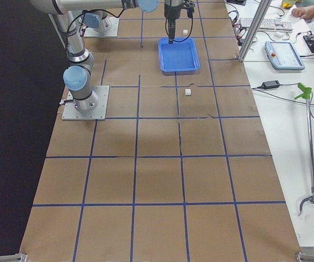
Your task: Assemble white blocks and place on blue tray
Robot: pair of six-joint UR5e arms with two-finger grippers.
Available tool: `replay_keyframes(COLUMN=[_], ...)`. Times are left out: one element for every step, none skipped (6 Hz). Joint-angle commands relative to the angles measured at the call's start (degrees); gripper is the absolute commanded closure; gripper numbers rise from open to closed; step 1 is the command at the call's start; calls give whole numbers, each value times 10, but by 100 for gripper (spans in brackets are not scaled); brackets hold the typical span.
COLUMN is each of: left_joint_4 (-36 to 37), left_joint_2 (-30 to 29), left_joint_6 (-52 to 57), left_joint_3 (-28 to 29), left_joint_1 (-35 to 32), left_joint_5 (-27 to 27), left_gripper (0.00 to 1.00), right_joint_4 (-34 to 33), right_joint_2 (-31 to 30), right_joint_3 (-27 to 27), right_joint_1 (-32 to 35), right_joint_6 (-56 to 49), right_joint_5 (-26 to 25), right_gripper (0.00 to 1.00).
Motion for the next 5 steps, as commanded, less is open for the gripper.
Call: replay_keyframes(left_joint_4=[-3,0,-1,-1,1], left_joint_2=[1,-3,-3,1,1], left_joint_6=[-3,6,6,6,7], left_joint_3=[1,-1,-1,-4,-3], left_joint_1=[17,32,33,30,31], left_joint_5=[-6,-16,-25,-20,-20], left_gripper=[1,1,1,1,1], right_joint_4=[-2,-3,-5,-13,-15], right_joint_2=[1,3,4,4,12], right_joint_3=[0,2,2,2,2], right_joint_1=[-1,-2,-3,-8,-27], right_joint_6=[-110,-197,-282,-396,-536], right_joint_5=[5,4,1,0,0], right_gripper=[0,0,0,0,0])
